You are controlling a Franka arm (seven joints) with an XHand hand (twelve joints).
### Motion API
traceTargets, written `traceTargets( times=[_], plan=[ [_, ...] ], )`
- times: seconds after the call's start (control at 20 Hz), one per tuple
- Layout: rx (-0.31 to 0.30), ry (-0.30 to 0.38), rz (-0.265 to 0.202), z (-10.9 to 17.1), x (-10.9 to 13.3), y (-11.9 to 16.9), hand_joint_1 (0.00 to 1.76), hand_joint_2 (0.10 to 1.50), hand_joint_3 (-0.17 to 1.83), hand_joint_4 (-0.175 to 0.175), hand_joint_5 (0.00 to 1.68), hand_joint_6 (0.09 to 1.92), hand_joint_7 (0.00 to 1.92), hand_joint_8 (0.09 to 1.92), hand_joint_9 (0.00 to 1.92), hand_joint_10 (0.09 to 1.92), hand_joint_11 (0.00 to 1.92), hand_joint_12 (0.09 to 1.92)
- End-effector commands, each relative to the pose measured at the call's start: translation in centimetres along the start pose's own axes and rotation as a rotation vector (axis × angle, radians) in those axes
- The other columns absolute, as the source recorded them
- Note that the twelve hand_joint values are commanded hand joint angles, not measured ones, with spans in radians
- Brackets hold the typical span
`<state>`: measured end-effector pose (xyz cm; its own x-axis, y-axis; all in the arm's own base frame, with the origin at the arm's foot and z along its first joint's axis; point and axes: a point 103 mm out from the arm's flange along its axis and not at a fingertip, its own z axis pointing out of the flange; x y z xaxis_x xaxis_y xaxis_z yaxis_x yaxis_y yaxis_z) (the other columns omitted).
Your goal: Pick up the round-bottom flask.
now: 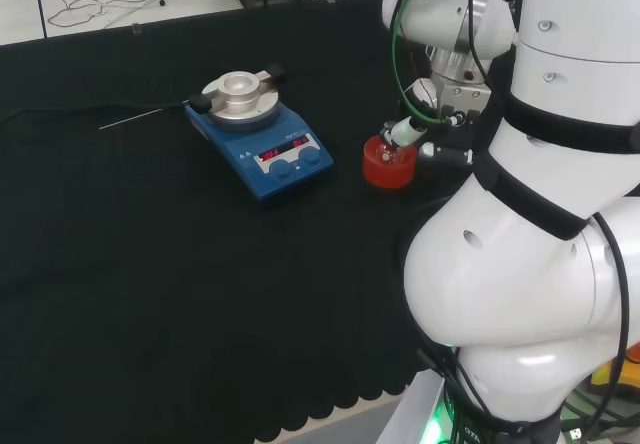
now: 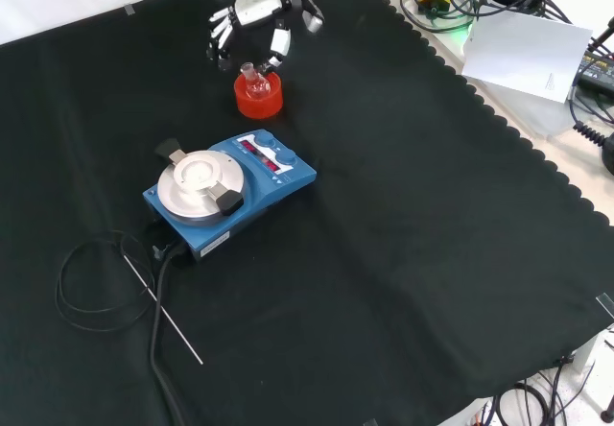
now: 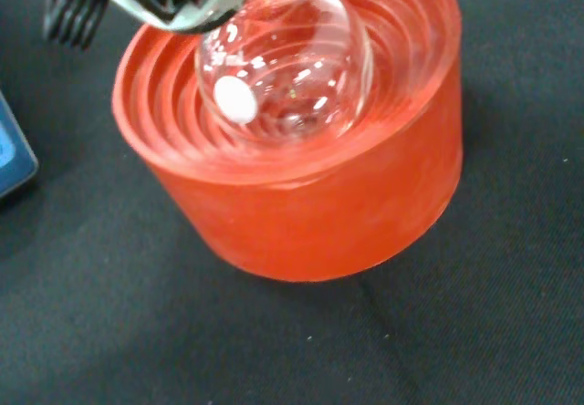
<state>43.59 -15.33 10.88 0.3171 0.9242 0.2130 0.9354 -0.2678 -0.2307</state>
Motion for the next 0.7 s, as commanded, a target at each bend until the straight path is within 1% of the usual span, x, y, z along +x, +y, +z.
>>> traceTargets(
  times=[0.05,0.3,0.5,0.7],
  plan=[
    [0.011,-0.001,-0.005,0.33,0.42,-0.21,0.89,0.61,0.68,-0.027,0.70,0.61,0.34,0.65,0.53,0.64,0.08,1.42],
    [0.015,-0.004,-0.006,0.53,0.66,-0.18,0.88,0.61,0.68,-0.041,0.80,0.67,0.34,0.65,0.53,0.64,0.08,1.42],
    [0.005,-0.009,-0.006,0.47,0.68,-0.12,0.88,0.62,0.68,-0.058,0.90,0.71,0.36,0.65,0.54,0.65,0.08,1.42],
    [0.000,-0.018,-0.002,0.34,0.72,0.02,0.87,0.63,0.67,-0.068,0.94,0.73,0.37,0.66,0.56,0.65,0.09,1.42]
  ],
)
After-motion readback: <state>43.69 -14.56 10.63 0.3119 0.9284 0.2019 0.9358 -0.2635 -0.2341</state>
